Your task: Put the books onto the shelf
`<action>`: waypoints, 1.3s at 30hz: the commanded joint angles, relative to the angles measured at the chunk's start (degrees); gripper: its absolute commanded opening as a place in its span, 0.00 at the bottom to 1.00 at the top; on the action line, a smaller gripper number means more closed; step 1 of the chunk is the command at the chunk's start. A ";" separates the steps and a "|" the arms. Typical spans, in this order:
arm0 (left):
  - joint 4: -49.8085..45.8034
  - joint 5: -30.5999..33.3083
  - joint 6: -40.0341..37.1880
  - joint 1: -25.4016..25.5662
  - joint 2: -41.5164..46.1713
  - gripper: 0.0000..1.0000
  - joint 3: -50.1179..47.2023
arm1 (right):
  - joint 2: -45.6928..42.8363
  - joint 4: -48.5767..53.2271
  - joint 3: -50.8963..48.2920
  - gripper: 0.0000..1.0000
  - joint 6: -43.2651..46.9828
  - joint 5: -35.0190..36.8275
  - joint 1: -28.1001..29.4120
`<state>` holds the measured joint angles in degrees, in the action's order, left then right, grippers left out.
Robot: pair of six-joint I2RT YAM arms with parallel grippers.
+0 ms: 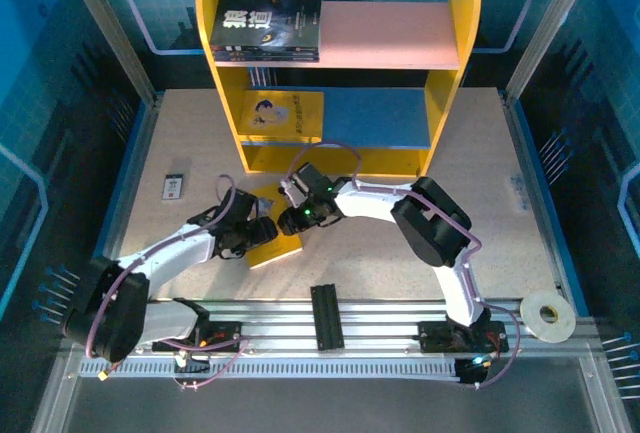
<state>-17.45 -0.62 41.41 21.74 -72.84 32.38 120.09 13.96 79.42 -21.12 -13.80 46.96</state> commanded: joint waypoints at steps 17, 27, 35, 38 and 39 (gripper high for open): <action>-4.58 2.42 -0.53 -5.11 3.96 0.67 -1.66 | -0.39 3.27 0.57 0.40 3.46 -0.43 -3.14; -4.09 3.95 -0.01 -5.46 0.79 0.67 -1.71 | 0.96 3.62 1.08 0.39 4.27 -0.60 -1.86; -1.12 1.69 0.51 -5.39 -1.87 0.67 -1.75 | 2.97 3.28 0.48 0.35 3.89 0.61 -1.00; -0.79 1.36 0.45 -5.30 -3.04 0.67 -1.31 | 4.00 4.33 0.23 0.31 4.03 2.37 -0.14; -0.47 0.92 0.22 -5.29 -3.10 0.66 -1.20 | 4.10 3.96 -0.36 0.30 3.86 2.38 0.01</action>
<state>-19.35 1.85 40.66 16.64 -74.48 31.66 120.60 15.09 79.92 -17.91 -14.24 45.56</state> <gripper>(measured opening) 0.666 0.308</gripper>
